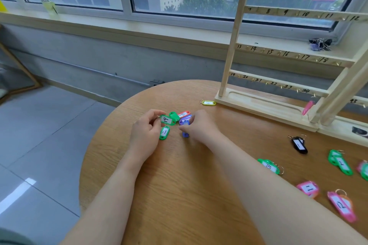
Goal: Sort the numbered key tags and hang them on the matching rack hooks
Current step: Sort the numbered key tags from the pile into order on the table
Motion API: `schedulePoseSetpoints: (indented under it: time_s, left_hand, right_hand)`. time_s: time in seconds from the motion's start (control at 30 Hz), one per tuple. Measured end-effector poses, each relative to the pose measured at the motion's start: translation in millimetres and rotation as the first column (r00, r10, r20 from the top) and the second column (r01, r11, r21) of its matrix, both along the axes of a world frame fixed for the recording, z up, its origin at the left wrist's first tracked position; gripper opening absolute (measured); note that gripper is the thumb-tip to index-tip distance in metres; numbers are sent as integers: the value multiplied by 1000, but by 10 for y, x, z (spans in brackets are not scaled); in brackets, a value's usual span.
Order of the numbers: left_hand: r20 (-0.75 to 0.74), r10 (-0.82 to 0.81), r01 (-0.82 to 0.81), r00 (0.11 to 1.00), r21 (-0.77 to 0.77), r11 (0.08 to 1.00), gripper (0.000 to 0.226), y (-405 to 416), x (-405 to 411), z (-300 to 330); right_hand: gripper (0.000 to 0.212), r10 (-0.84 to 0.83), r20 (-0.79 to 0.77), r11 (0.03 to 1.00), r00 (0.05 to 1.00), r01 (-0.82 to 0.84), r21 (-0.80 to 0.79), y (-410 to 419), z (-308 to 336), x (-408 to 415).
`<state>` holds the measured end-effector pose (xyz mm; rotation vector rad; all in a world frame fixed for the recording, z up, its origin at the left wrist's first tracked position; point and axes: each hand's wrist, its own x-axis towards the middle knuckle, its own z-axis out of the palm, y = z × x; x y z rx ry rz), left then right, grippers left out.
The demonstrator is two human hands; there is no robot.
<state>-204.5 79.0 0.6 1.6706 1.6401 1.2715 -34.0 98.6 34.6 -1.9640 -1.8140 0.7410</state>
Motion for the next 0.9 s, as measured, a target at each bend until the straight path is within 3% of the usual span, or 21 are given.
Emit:
schedulePoseSetpoints:
  time_s: [0.07, 0.23, 0.4, 0.6, 0.73, 0.9]
  left_hand:
    - [-18, -3, 3, 1000, 8, 1000, 26, 6, -31, 4]
    - [-58, -1, 1, 998, 15, 1000, 28, -17, -23, 35]
    - [-164, -62, 65, 985, 9, 998, 27, -166, 70, 61]
    - [-145, -152, 160, 978, 44, 986, 35, -523, 479, 254]
    - [-103, -296, 305, 950, 84, 949, 26, -815, 1129, 494]
    - [-136, -542, 557, 830, 121, 822, 15, -1174, 2174, 772]
  right_hand:
    - [22, 34, -107, 999, 994, -36, -23, -71, 82, 111]
    - [16, 9, -195, 999, 981, -1, 44, -521, 319, 681]
    - [22, -105, -185, 981, 977, 132, 140, -1121, 507, 1412]
    - [28, -236, -174, 948, 956, 266, 173, -1989, 575, 2279]
    - [24, -337, -221, 900, 915, 382, 210, -2575, 567, 2830]
    - [15, -440, -253, 832, 862, 497, 246, -3301, 545, 3390]
